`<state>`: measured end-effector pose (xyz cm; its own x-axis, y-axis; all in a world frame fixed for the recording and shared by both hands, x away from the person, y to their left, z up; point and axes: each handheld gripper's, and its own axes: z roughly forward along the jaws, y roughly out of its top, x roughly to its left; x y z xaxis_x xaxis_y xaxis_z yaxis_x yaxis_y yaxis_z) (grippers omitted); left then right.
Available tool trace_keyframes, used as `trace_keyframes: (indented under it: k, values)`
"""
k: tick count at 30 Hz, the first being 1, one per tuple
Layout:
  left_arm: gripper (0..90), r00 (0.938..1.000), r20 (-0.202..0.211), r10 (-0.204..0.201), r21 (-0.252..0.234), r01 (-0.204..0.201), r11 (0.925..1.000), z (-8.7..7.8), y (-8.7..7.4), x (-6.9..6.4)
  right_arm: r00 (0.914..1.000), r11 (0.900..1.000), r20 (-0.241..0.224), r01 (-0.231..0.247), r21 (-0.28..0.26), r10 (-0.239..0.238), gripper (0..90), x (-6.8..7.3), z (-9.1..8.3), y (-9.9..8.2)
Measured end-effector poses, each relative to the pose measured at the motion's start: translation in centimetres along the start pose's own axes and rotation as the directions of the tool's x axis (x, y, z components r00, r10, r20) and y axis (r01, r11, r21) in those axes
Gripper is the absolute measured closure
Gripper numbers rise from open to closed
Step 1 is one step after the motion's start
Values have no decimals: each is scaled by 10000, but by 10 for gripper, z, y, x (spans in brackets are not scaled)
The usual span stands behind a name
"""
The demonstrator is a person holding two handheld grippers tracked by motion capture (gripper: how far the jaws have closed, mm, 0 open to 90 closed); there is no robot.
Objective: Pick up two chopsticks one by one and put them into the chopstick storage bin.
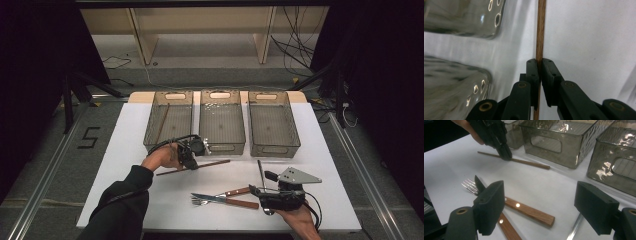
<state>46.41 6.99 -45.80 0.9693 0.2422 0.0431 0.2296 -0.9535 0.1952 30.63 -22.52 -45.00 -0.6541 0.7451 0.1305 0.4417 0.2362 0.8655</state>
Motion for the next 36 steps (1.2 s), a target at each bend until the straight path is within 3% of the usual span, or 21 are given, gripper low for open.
trace_keyframes:
  k: [8,14,16,18,21,26,30,36]
  values:
    - [840,9995,-242,215,149,-211,9997,-1,0,-3,10000,10000,-1,4,1,-4,250,0,0,0]
    - [841,9994,-342,-54,45,56,10000,-10,-5,-3,10000,10000,-3,14,14,-14,250,0,0,0]
    - [840,9996,-197,-212,117,214,9997,-13,-7,-2,10000,10000,-7,0,14,0,250,1,0,0]
    - [840,9988,-373,-329,111,333,9994,-19,-8,-3,10000,10000,-16,2,4,-2,250,1,0,0]
    - [840,9969,-372,-687,-304,675,9973,-28,-11,-5,10000,10000,-25,19,-18,-19,250,1,0,0]
    - [840,9958,-434,-805,-545,781,9955,-46,-15,-6,10000,10000,-27,14,-9,-14,249,1,0,0]
    - [839,9953,-385,-884,-1007,841,9914,-58,-17,-6,10000,10000,-25,11,-14,-11,249,1,0,0]
    - [840,9909,-363,-1293,-1887,1203,9746,-75,-17,-8,10000,10000,-30,20,-12,-20,249,1,1,0]
